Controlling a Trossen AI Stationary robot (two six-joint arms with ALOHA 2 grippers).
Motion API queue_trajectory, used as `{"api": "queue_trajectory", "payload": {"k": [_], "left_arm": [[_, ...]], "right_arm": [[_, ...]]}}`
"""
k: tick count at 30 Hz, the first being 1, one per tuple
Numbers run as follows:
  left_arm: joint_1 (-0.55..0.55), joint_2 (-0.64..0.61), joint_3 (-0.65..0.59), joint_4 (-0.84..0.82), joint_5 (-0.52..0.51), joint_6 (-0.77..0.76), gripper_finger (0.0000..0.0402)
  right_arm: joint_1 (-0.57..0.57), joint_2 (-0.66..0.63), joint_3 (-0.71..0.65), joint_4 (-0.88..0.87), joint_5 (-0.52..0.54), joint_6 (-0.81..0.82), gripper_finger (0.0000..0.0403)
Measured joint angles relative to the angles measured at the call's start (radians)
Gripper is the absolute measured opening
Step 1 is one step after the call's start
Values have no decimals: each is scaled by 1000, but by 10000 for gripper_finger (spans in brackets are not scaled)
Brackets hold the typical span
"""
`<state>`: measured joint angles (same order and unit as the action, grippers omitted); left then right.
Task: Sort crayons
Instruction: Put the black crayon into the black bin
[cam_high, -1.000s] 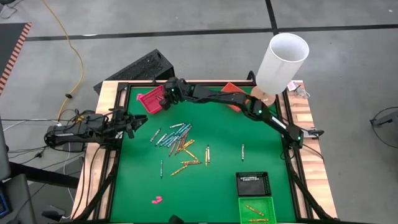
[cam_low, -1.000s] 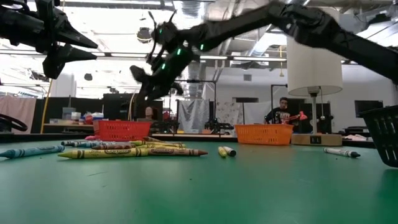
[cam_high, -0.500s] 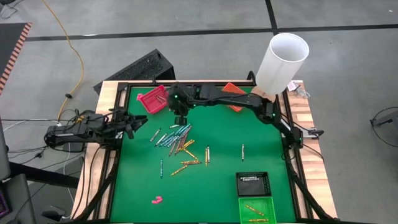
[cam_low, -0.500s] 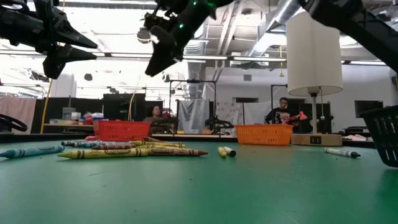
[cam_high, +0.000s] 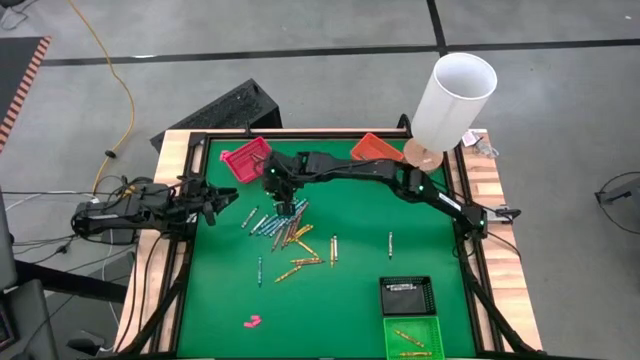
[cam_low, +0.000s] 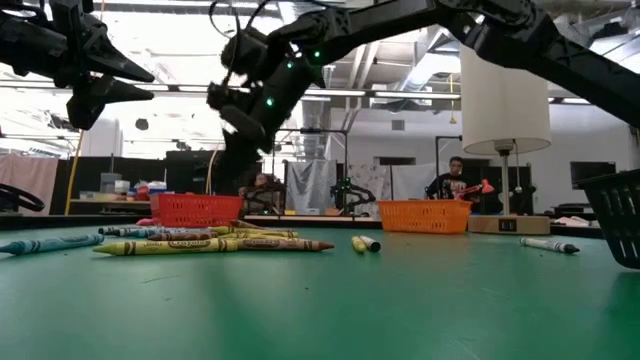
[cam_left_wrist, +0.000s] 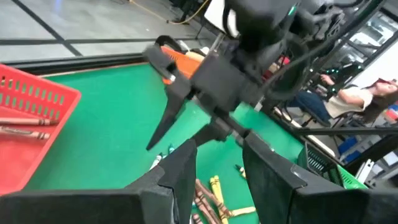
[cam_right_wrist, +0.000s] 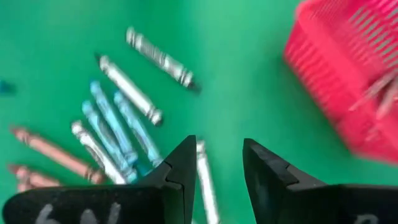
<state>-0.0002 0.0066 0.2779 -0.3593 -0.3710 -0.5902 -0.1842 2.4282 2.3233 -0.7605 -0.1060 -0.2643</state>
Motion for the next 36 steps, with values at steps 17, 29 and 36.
{"api": "queue_trajectory", "payload": {"k": [17, 29, 36], "left_arm": [[0, 4, 0, -12, -5, 1, 120], [0, 4, 0, -17, -7, 2, 120], [0, 4, 0, -17, -7, 1, 120]], "right_arm": [[-8, 49, -22, -23, -28, -22, 125], [-10, 49, -105, -9, -11, -24, 125], [-21, 47, -105, 1, 16, -25, 124]]}}
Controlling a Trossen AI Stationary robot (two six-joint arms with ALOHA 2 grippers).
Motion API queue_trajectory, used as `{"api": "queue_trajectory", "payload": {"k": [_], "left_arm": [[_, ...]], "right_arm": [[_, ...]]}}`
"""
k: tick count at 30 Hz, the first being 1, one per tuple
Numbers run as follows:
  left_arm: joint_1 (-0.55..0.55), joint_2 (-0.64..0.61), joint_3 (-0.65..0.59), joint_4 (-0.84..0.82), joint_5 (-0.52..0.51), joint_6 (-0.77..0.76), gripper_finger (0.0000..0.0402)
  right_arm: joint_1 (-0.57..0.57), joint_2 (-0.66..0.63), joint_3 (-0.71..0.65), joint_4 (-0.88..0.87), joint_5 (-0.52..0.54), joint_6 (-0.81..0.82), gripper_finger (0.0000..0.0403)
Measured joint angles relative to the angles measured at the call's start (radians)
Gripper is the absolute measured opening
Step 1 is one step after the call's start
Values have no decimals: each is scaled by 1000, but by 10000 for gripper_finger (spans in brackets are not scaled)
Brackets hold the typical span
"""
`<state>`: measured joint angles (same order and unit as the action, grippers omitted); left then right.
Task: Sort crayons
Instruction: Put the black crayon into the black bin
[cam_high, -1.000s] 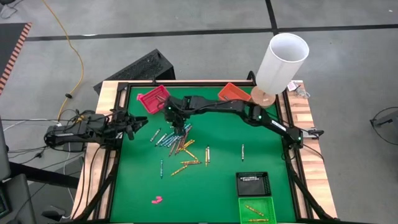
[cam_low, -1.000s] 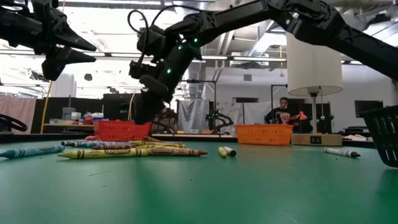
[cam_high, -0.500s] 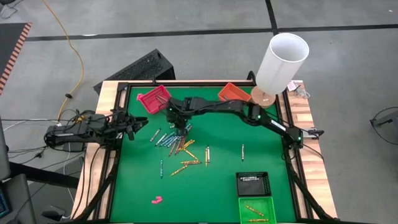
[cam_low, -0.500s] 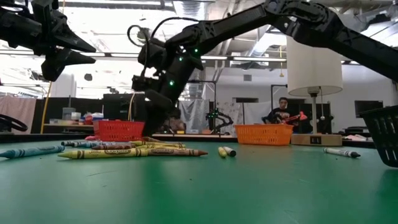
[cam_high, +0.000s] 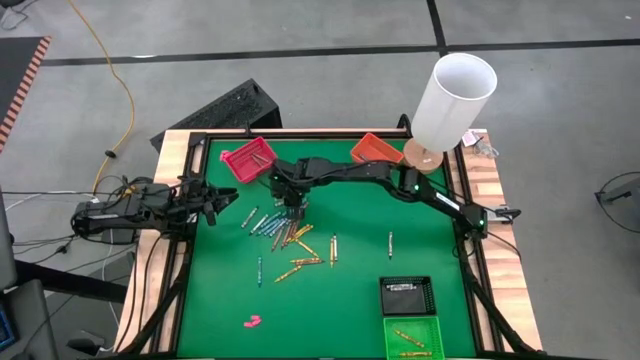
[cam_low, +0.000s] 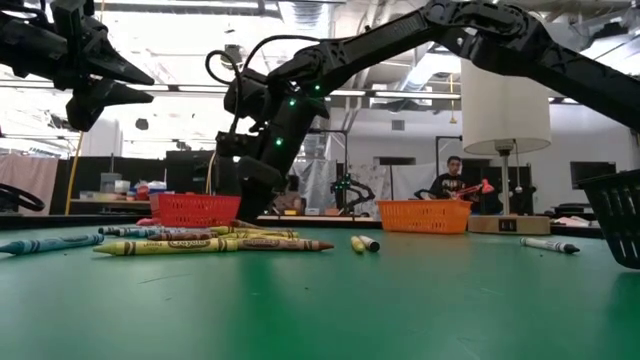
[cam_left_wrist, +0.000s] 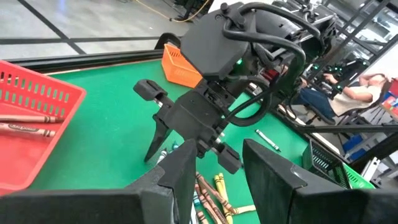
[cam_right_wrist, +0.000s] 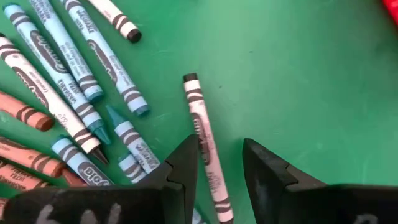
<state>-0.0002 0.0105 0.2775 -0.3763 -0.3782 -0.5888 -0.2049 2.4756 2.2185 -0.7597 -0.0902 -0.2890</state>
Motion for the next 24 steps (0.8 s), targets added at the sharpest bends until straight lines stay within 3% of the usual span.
{"api": "queue_trajectory", "payload": {"k": [15, 24], "left_arm": [[0, 0, -1, 0, 1, -2, 120], [0, 0, -1, 0, 1, -2, 120]], "right_arm": [[0, -3, -30, -37, 14, -8, 96], [1, -3, -29, -62, 38, 11, 8]]}}
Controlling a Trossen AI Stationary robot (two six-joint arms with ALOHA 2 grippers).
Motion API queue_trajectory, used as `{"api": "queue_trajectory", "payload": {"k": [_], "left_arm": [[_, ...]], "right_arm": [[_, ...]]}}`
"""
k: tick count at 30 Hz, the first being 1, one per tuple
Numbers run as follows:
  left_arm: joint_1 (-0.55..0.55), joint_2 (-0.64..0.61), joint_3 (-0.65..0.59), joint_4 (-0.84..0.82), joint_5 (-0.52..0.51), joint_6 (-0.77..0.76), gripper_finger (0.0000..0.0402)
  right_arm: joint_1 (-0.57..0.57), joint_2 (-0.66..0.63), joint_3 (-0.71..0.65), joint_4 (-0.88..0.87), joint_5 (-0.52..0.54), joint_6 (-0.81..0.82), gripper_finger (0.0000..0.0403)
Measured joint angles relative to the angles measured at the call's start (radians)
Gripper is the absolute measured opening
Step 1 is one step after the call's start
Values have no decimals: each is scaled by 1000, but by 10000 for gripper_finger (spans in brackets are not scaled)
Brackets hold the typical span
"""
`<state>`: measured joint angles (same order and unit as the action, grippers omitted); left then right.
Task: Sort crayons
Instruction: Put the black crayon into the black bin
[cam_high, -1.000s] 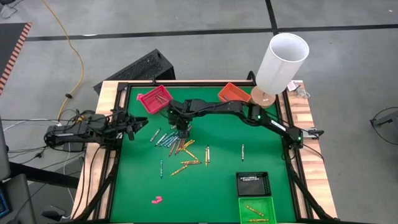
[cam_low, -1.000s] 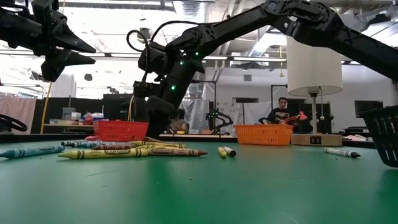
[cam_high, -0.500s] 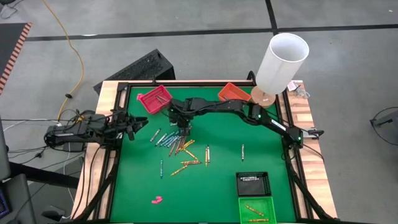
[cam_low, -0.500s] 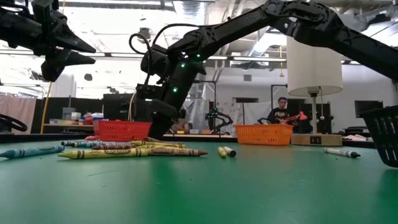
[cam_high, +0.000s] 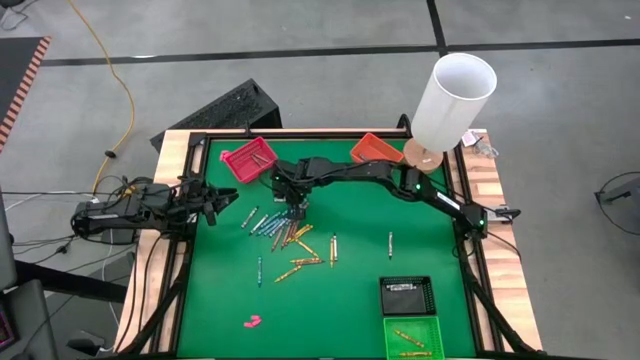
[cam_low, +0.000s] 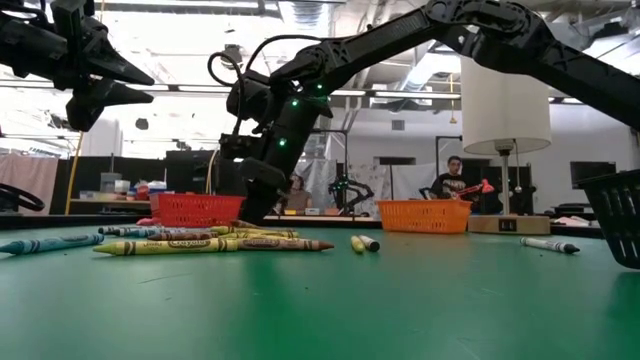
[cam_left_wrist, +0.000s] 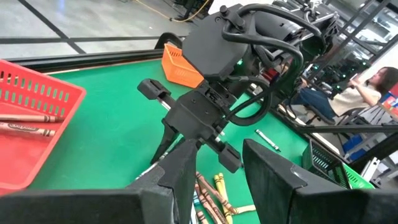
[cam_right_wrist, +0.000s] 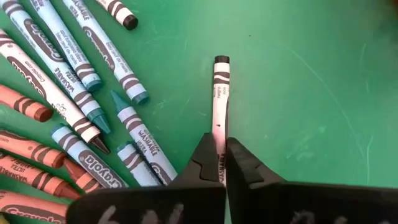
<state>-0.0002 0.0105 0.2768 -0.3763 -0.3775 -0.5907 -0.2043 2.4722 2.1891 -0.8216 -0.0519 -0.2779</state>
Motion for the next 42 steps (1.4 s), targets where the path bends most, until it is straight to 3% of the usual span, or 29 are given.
{"api": "queue_trajectory", "payload": {"k": [10, 14, 19, 23, 29, 37, 42], "left_arm": [[0, 0, 0, 9, 2, -1, 117], [0, 0, 0, 76, 7, 28, 87], [0, 0, 0, 153, 0, 133, 13], [0, 0, 0, 132, -50, 183, 6], [0, 0, -61, 168, -41, 173, 0], [0, 0, -153, 272, 149, 94, 0], [0, 0, -153, 301, 381, 129, 0]], "right_arm": [[-1, -1, 93, -58, 31, 115, 2], [-10, -29, 167, -87, 34, 132, 1], [-14, -143, 147, -94, 52, 143, 1], [-14, -263, 147, -121, 55, 141, 0], [17, -460, 148, -223, 113, 142, 0], [182, -683, 148, -475, 287, 261, 0], [391, -770, 135, -708, 454, 503, 0]]}}
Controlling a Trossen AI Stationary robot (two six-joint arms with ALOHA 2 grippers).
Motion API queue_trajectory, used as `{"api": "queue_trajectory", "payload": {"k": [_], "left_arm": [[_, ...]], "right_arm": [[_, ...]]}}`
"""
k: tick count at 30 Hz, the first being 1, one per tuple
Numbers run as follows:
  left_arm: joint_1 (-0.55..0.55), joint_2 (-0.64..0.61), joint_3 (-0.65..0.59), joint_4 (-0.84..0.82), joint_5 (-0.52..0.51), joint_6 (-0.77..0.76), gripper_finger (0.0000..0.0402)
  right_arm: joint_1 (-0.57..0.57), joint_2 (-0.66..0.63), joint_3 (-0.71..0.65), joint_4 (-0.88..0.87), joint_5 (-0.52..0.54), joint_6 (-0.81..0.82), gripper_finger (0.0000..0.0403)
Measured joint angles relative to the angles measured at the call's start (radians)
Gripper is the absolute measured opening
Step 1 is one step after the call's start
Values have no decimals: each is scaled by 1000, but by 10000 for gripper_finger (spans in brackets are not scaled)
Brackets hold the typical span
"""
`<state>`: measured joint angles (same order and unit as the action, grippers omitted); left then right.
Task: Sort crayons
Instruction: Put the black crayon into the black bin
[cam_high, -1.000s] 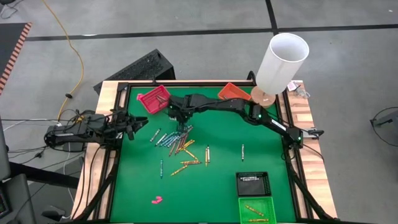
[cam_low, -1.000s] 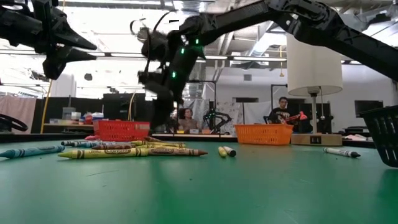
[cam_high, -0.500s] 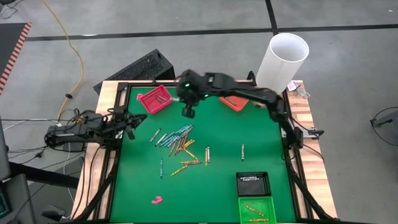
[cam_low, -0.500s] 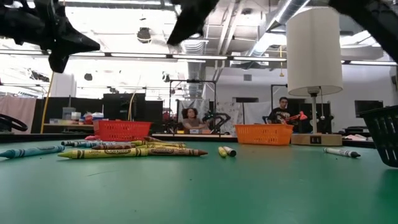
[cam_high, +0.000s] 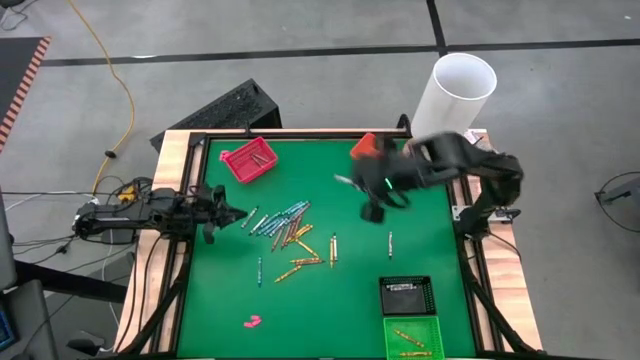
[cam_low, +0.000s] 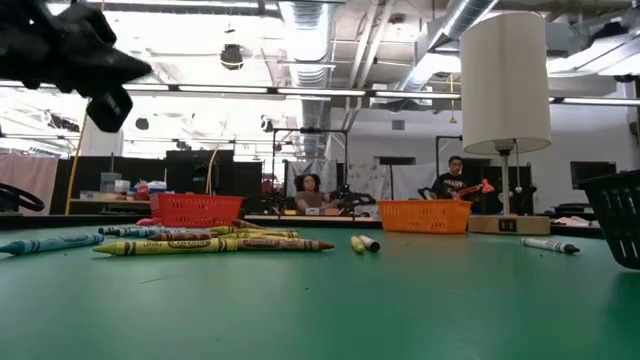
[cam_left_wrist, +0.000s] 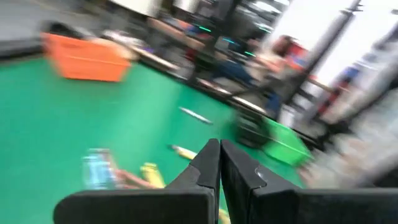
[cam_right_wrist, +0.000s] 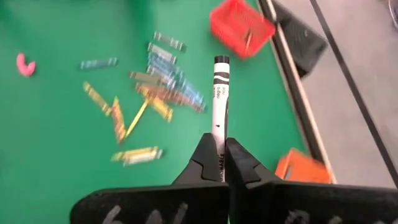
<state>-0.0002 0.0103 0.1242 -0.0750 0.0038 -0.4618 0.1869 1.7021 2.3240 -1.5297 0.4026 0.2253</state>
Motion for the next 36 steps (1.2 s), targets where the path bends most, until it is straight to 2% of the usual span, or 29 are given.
{"api": "queue_trajectory", "payload": {"k": [3, 5, 11, 17, 24, 29, 36], "left_arm": [[0, 0, 0, 40, 140, -20, 0], [0, 0, 0, 60, 195, -54, 0], [0, 0, 0, 56, 200, -101, 0], [0, 0, 0, -4, 194, -112, 0], [0, 0, 0, -71, 194, -126, 0], [0, 0, 0, -69, 193, -127, 0], [0, 0, 0, -69, 140, -163, 0]], "right_arm": [[145, -34, -70, -33, 78, 179, 0], [241, -56, -145, -30, 120, 294, 0], [444, -80, -440, -33, 166, 702, 0], [572, -79, -658, -13, 61, 1041, 0], [684, -78, -763, 35, -72, 1142, 0], [708, -86, -851, 149, -192, 1063, 0], [693, -163, -1063, 424, -196, 996, 0]]}}
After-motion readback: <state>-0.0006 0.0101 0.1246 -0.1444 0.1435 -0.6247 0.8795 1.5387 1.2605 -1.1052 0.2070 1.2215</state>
